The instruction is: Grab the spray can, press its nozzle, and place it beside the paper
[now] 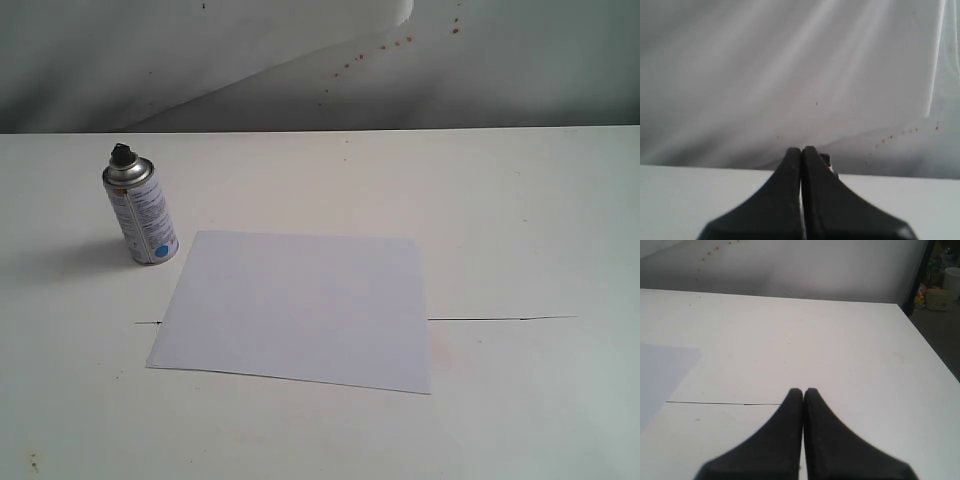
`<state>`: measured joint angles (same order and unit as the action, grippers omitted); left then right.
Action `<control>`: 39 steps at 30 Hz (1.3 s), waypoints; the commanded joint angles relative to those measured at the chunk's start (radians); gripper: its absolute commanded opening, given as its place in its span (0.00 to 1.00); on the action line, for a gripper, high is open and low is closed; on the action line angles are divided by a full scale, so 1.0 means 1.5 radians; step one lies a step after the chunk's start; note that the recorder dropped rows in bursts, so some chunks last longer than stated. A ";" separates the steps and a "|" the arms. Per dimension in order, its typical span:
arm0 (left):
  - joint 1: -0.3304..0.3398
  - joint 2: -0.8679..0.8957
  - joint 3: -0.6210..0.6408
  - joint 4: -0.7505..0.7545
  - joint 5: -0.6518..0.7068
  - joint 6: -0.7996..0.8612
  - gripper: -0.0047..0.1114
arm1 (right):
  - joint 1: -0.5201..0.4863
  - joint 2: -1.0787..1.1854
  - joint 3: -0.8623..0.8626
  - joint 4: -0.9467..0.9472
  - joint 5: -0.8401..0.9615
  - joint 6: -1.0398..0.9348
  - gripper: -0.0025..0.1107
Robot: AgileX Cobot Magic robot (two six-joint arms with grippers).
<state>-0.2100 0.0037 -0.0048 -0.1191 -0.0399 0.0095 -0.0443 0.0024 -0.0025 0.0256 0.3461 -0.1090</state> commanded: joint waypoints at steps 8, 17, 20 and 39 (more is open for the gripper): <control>0.001 -0.002 -0.021 -0.008 -0.148 -0.097 0.04 | -0.002 -0.002 0.002 -0.004 -0.004 -0.002 0.02; 0.001 0.292 -0.331 0.057 -0.130 -0.088 0.04 | -0.002 -0.002 0.002 -0.004 -0.004 -0.002 0.02; 0.001 0.444 -0.404 0.057 -0.130 -0.093 0.04 | -0.002 -0.002 0.002 -0.004 -0.004 -0.002 0.02; 0.001 0.684 -0.355 0.057 -0.205 -0.088 0.04 | -0.002 -0.002 0.002 -0.004 -0.004 -0.002 0.02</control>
<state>-0.2100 0.9893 -0.5927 -0.0393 -0.2586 -0.1200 -0.0443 0.0024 -0.0025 0.0256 0.3461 -0.1090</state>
